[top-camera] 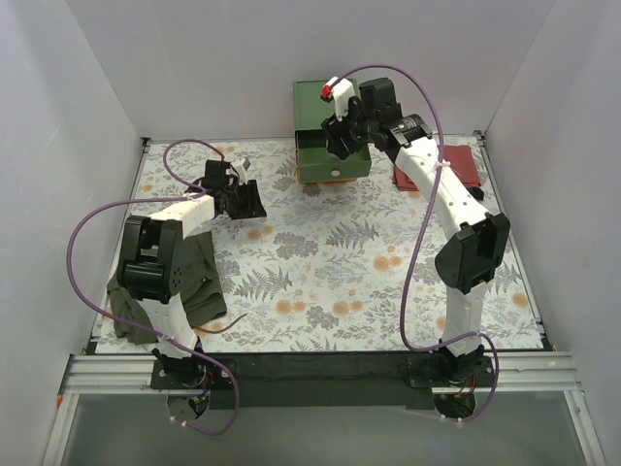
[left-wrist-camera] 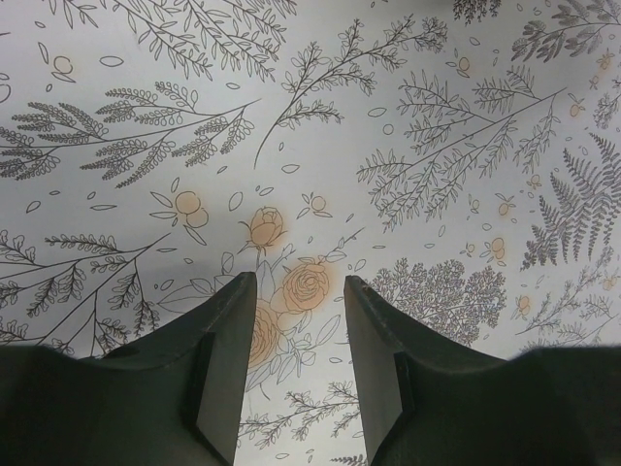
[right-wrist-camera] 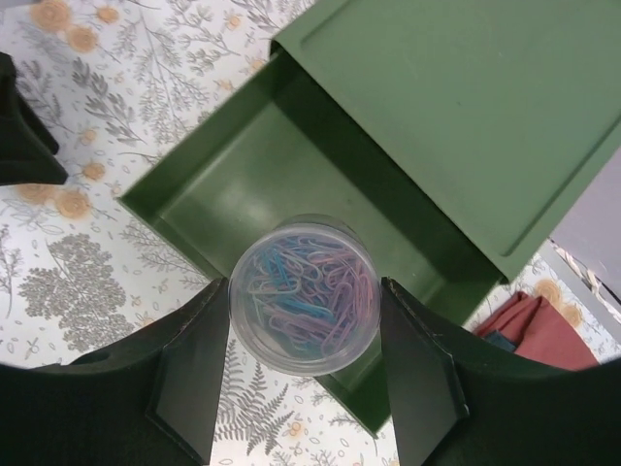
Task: Sort the stationery into containers
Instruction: Place the stationery in the drawer.
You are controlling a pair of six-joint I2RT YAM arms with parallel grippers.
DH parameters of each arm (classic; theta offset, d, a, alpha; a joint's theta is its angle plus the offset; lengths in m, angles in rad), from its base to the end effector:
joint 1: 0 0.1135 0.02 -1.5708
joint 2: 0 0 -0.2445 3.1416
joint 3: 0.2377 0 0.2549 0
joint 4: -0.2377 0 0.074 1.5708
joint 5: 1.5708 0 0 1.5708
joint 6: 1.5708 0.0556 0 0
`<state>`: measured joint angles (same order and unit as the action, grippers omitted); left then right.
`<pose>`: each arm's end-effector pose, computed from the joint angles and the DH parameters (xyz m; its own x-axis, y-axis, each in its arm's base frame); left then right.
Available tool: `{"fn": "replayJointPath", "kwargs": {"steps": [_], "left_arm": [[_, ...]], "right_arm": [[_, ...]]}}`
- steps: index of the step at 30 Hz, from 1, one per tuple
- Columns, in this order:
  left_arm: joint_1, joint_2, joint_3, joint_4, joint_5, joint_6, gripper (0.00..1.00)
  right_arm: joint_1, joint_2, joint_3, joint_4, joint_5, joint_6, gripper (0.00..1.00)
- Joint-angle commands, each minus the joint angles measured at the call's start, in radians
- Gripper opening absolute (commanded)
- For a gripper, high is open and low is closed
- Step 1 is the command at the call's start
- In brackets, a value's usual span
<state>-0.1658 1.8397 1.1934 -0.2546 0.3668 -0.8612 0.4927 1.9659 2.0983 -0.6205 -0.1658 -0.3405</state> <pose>0.3883 -0.0852 0.1492 -0.7872 -0.5863 -0.1913 -0.3430 0.6741 -0.6542 0.4058 0.2283 0.3709 -0.1908 -0.4763 -0.8584 -0.6988 0.6800 -0.2220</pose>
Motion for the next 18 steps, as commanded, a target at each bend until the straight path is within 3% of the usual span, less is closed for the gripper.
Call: {"fn": "replayJointPath", "kwargs": {"steps": [1,7,18], "left_arm": [[0.000,-0.030,-0.008,0.006,0.011,-0.002,0.41],[0.000,-0.023,-0.005,0.011,0.017,-0.006,0.41],[-0.001,-0.025,-0.015,0.014,0.020,-0.012,0.41]], "right_arm": [[-0.022,-0.012,0.088,0.019,0.008,0.003,0.48],[-0.031,0.020,0.088,0.001,0.018,0.023,0.57],[-0.051,0.083,0.109,-0.048,0.046,0.069,0.66]]}}
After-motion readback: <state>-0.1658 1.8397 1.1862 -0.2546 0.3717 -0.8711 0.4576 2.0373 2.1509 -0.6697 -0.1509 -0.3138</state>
